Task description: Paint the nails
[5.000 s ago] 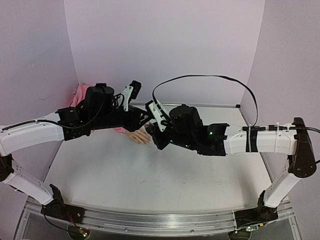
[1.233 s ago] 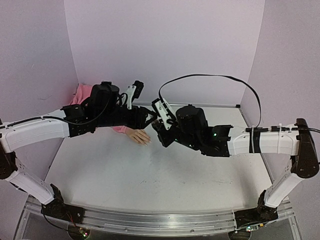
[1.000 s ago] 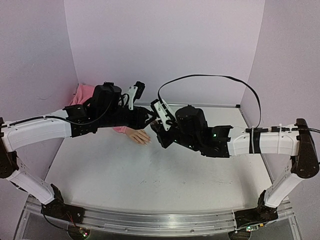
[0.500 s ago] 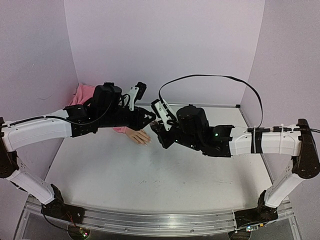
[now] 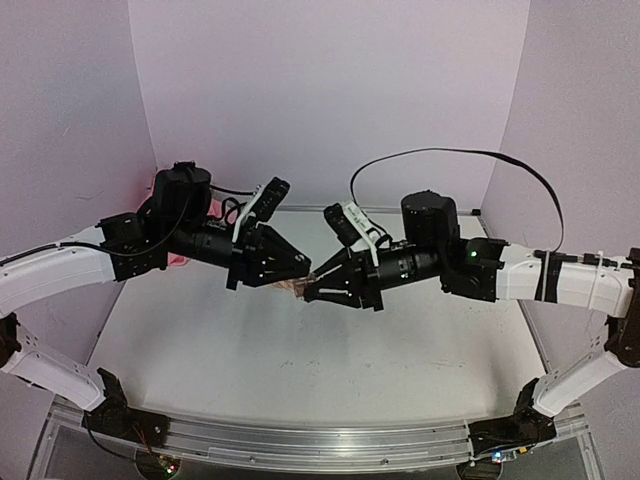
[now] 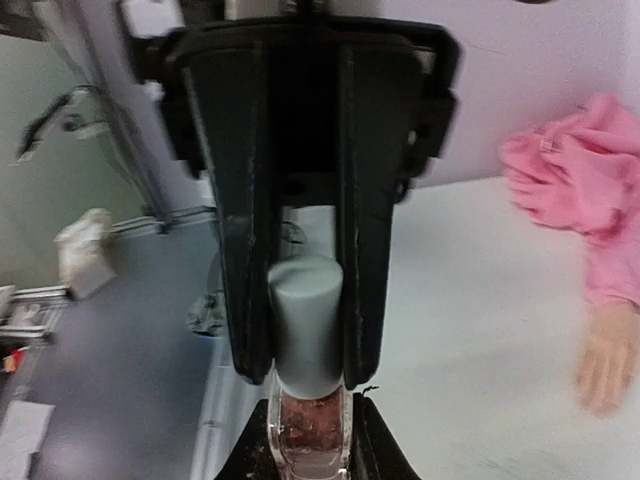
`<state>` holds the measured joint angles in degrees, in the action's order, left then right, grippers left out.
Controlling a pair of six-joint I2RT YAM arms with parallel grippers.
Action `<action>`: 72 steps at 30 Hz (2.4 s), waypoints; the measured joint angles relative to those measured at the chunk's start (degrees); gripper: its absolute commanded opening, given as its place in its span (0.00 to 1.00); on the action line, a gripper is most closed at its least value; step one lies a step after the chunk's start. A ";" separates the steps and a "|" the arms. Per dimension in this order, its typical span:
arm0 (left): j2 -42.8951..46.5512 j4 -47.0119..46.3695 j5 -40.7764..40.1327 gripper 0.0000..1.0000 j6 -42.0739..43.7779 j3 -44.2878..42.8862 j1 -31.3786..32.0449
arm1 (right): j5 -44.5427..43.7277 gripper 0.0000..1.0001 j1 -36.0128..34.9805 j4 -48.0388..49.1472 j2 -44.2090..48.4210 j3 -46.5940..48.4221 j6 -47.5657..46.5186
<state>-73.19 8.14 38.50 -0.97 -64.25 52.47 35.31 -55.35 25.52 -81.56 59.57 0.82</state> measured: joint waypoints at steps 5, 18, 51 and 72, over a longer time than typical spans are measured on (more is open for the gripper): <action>1.22 -3.06 17.55 0.04 4.20 -0.02 2.14 | 20.90 0.00 -0.44 4.13 0.24 0.09 4.33; 1.25 -2.58 15.41 0.78 2.29 0.17 -3.08 | 20.37 0.00 3.15 8.72 2.99 -1.20 5.27; -10.05 -2.97 -30.91 0.45 -24.09 -2.91 -5.05 | -46.77 0.00 -2.56 1.18 -13.97 7.96 2.51; -11.30 -5.46 -21.57 0.00 -18.29 -2.80 -5.51 | -38.23 0.00 -1.53 0.20 -12.70 7.17 4.04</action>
<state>-84.49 2.68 16.93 -19.27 -67.05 46.96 -2.92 -56.88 25.71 -94.26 66.74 4.86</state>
